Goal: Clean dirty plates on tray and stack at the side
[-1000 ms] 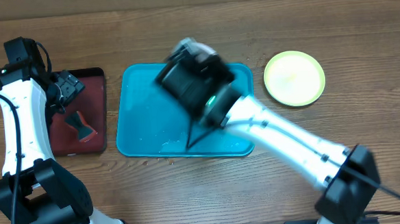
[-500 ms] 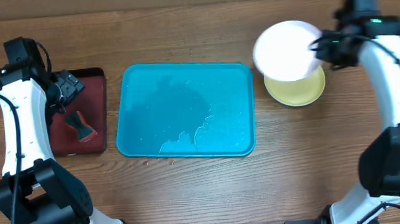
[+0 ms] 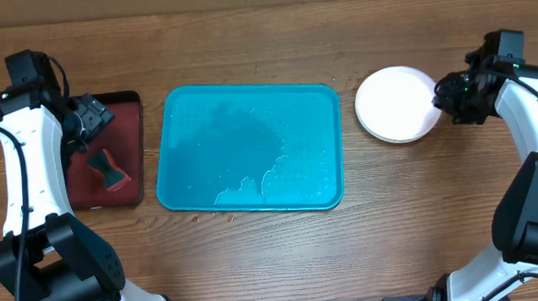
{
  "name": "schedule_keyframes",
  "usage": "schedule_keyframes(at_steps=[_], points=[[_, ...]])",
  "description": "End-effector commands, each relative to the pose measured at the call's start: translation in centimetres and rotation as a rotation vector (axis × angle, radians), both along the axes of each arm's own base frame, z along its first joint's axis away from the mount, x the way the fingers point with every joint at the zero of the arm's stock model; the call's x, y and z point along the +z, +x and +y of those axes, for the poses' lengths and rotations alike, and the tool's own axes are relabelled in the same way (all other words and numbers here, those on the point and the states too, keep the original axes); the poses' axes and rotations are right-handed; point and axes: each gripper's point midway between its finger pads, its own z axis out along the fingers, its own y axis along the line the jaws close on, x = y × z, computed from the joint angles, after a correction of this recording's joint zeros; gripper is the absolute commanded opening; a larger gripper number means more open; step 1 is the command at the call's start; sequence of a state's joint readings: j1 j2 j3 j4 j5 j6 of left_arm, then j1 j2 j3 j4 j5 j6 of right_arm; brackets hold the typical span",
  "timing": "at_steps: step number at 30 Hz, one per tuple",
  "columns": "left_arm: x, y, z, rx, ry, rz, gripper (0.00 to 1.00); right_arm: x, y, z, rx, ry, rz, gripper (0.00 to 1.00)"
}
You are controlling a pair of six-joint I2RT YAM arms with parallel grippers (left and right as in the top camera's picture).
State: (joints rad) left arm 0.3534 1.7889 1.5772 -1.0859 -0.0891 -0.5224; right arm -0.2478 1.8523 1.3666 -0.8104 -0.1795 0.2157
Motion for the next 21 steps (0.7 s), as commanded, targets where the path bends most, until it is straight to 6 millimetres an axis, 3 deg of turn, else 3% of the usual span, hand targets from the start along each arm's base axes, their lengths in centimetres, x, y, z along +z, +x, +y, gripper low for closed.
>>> schedule_keyframes(at_steps=[1,6,10,15,17,18,21], points=[[0.7,0.2,0.0,0.007,0.001,-0.021,1.00,1.1,0.0,0.2,0.006,0.008,-0.020,0.55],[0.7,0.2,0.0,0.007,0.001,-0.021,1.00,4.0,-0.8,0.6,0.010,0.017,-0.026,0.72],[0.7,0.2,0.0,0.007,0.001,-0.021,1.00,9.1,-2.9,1.2,0.012,0.003,-0.097,0.76],[0.7,0.2,0.0,0.007,0.001,-0.021,1.00,15.0,-8.4,4.0,0.048,0.044,-0.152,0.80],[0.7,0.2,0.0,0.007,0.001,-0.021,1.00,16.5,-10.7,5.2,0.066,0.050,-0.156,0.84],[0.7,0.2,0.0,0.007,0.001,-0.021,1.00,17.0,-11.9,5.7,0.075,0.050,-0.155,1.00],[0.7,0.2,0.0,0.007,0.001,-0.021,1.00,18.0,-15.4,7.3,0.102,0.078,-0.129,1.00]])
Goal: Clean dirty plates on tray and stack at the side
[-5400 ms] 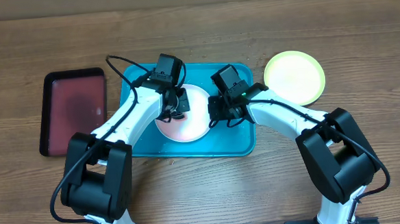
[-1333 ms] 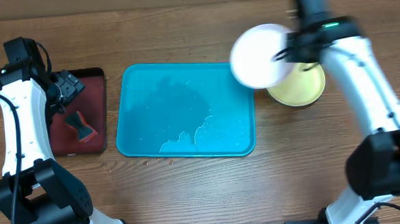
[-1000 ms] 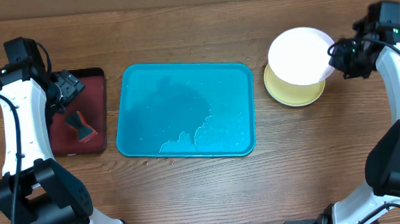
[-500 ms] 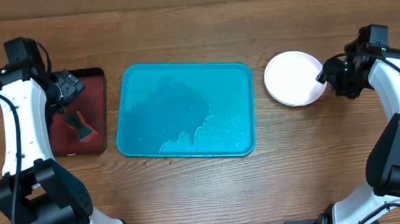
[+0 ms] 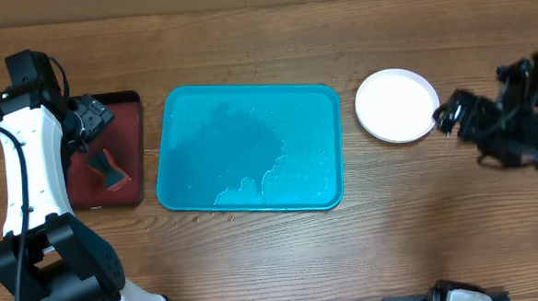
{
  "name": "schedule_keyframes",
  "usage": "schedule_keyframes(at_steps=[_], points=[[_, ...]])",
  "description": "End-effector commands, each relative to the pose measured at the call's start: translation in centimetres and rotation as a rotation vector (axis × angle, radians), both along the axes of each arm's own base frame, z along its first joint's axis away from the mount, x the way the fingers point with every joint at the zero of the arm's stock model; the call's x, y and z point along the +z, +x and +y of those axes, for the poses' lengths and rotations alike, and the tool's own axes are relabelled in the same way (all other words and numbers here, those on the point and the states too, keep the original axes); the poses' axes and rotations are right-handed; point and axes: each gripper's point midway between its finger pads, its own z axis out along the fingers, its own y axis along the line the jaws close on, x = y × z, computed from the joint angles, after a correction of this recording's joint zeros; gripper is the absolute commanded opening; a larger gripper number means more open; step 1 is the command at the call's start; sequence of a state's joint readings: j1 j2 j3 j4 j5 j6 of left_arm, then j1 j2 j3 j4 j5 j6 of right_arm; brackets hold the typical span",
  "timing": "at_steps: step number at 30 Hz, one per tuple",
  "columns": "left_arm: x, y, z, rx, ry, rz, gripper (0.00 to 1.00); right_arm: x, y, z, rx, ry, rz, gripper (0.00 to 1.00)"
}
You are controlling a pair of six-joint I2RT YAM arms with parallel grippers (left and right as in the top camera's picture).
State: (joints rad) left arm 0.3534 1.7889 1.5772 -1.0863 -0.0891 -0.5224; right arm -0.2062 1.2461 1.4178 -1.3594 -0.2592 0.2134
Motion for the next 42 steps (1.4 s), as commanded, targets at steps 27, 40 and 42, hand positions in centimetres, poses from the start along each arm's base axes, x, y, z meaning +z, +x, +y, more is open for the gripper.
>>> schedule_keyframes(at_steps=[27,40,42], points=[[0.7,0.2,0.0,0.007,0.001,-0.022,1.00,-0.1,-6.9,1.9,0.028,0.034,0.164,1.00],[0.7,0.2,0.0,0.007,0.001,-0.022,1.00,-0.1,-6.9,1.9,0.029,0.033,0.164,1.00],[0.7,0.2,0.0,0.007,0.001,-0.022,1.00,-0.1,-6.9,1.9,0.028,0.034,0.164,1.00]])
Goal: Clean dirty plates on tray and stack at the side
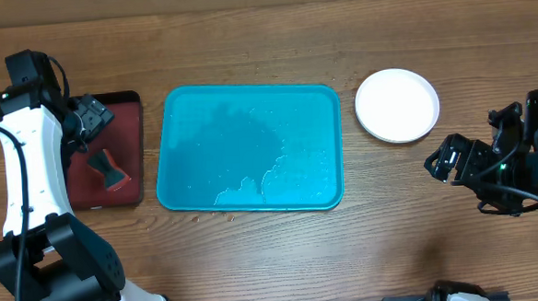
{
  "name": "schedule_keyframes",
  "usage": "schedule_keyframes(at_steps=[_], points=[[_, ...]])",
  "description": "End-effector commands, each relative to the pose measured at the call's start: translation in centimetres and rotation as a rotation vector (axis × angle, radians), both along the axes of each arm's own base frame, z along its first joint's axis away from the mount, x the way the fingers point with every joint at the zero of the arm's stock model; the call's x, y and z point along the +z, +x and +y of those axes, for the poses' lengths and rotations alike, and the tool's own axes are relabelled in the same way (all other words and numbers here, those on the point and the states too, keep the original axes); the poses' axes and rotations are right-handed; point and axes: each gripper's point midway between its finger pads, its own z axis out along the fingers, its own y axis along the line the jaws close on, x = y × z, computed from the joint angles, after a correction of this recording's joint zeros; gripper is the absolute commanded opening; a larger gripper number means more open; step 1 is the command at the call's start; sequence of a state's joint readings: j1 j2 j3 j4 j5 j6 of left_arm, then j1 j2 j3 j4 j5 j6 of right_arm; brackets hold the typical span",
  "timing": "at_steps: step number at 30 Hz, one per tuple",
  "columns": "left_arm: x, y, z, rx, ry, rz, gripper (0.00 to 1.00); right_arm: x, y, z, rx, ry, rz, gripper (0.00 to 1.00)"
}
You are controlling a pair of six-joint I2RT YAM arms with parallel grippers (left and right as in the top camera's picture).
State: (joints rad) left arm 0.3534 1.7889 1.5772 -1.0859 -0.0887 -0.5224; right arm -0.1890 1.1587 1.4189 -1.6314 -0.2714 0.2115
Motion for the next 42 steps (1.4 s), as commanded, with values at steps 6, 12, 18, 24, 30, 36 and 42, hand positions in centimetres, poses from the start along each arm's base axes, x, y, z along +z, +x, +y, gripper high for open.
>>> schedule_keyframes(at_steps=[6,12,18,24,30,36,42], points=[[0.7,0.2,0.0,0.007,0.001,-0.022,1.00,0.2,0.2,-0.1,0.006,-0.013,-0.013,1.00],[0.7,0.3,-0.2,0.001,0.001,-0.022,1.00,0.2,0.4,-0.2,0.007,-0.015,-0.024,1.00],[0.7,0.3,-0.2,0.001,0.001,-0.021,1.00,0.3,0.6,-0.2,0.007,-0.016,-0.032,1.00],[0.7,0.3,-0.3,0.000,0.001,-0.021,1.00,0.6,1.0,-0.2,0.007,-0.023,-0.069,1.00],[0.7,0.3,-0.3,0.000,0.001,-0.021,1.00,3.8,1.8,0.3,0.038,-0.073,-0.366,1.00],[0.7,0.3,-0.3,0.000,0.001,-0.021,1.00,5.9,-0.1,2.5,0.122,-0.093,-0.691,1.00],[0.7,0.3,-0.3,0.000,0.001,-0.021,1.00,5.7,-2.3,3.6,0.161,-0.099,-0.979,1.00]])
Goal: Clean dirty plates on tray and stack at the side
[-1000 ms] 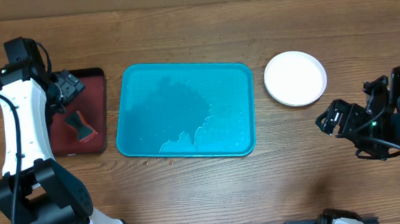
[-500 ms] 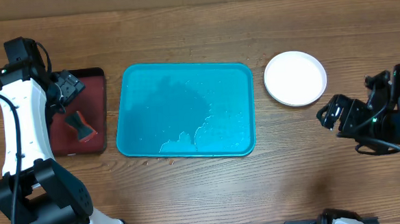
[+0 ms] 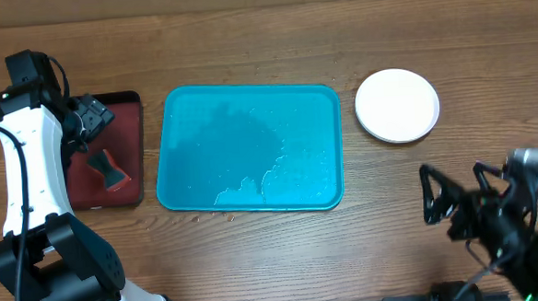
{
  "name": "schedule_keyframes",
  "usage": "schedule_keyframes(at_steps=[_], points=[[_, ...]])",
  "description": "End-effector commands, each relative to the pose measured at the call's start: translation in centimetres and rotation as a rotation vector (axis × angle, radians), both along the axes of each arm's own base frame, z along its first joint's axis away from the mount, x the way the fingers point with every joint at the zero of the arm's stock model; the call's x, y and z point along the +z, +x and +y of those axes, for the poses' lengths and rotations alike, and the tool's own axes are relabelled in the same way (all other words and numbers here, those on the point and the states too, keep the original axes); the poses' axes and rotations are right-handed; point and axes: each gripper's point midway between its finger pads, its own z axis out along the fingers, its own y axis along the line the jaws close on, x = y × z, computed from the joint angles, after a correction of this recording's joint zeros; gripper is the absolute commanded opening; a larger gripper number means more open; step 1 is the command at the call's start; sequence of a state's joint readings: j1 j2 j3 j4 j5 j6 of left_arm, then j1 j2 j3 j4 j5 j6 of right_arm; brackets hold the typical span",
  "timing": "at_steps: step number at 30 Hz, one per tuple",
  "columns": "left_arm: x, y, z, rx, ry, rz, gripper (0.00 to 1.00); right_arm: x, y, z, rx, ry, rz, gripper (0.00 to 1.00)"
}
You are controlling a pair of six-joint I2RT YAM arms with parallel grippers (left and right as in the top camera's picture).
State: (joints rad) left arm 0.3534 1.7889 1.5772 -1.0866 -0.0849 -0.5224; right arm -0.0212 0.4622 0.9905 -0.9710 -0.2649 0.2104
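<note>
The blue tray [image 3: 250, 147] lies at the table's middle, wet and with no plate on it. To its right sits a stack of clean white plates [image 3: 397, 105]. My right gripper [image 3: 430, 205] hangs low at the front right, well clear of the stack, open and empty. At the far left, my left gripper [image 3: 83, 129] hovers over the dark red tray [image 3: 124, 112] and looks open, holding nothing. The red-and-black scrubber [image 3: 107, 170] rests on that tray, just in front of the left gripper.
Brown wooden table [image 3: 256, 262] all around. A few small crumbs lie just before the blue tray's front edge [image 3: 226, 215]. The left arm's white links run down the left border.
The right arm has drawn back further toward the front edge of the table, from beside the blue tray's right end to the front right corner. The left arm, scrubber and plates are unmoved.
At first my right gripper was at the right rim of the white plate stack. It then stood just right of the stack, later lower and apart from it, and now sits at the front right corner. The stack stayed put; the left arm never moved.
</note>
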Motion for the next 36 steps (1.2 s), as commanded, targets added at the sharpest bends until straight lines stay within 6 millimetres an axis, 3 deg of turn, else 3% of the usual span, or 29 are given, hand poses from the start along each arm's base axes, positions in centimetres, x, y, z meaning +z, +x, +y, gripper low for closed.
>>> schedule_keyframes(at_steps=[1,6,15,25,36], points=[[0.8,0.3,-0.2,0.002,0.005,-0.021,1.00,-1.7,-1.2,0.3,0.012,0.009,-0.083,1.00],[0.8,0.3,-0.2,0.002,0.005,-0.021,1.00,-3.5,-1.2,0.5,0.018,0.026,-0.187,1.00],[0.8,0.3,-0.2,0.002,0.005,-0.021,1.00,-5.3,2.1,1.4,0.058,0.051,-0.357,1.00],[0.8,0.3,-0.2,0.001,0.005,-0.021,1.00,-8.3,4.4,-1.2,-0.123,0.143,-0.440,1.00],[0.8,0.3,-0.2,0.002,0.005,-0.021,1.00,-11.5,5.7,-2.7,-0.214,0.133,-0.459,1.00]])
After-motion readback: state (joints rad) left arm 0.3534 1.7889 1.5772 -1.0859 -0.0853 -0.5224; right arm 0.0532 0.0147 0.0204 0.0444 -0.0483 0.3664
